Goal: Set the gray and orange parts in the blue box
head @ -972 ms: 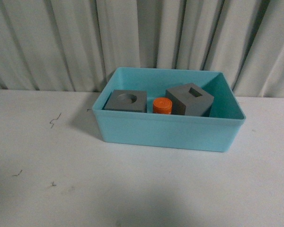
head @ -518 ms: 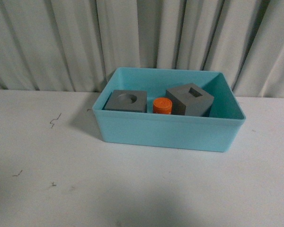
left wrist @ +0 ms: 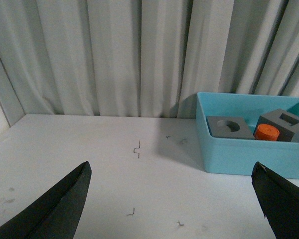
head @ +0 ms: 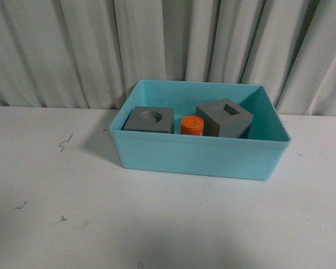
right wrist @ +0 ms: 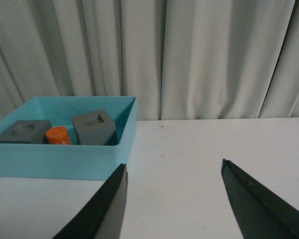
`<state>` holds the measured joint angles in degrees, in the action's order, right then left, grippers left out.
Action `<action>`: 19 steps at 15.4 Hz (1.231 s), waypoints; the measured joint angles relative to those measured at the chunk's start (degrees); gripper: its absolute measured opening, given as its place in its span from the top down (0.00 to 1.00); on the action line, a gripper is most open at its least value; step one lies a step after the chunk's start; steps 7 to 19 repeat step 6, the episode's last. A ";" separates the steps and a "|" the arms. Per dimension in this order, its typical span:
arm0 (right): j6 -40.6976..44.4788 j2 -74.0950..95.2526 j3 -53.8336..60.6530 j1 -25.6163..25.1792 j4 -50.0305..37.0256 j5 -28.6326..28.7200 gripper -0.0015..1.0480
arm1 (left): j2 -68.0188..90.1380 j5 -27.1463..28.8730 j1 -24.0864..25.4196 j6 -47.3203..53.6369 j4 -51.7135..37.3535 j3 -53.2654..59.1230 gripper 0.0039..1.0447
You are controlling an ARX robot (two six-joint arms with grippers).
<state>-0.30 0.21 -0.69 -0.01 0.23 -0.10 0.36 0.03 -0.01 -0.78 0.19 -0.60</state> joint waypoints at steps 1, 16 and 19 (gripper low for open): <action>0.00 0.00 0.00 0.00 0.00 0.00 0.31 | 0.00 0.02 0.00 0.00 0.02 0.00 0.06; 0.00 0.00 0.00 0.00 0.00 0.00 0.06 | 0.00 0.02 0.00 0.00 0.00 0.00 0.06; 0.00 0.00 0.00 0.00 0.00 0.00 0.06 | 0.00 0.02 0.00 0.00 0.00 0.00 0.06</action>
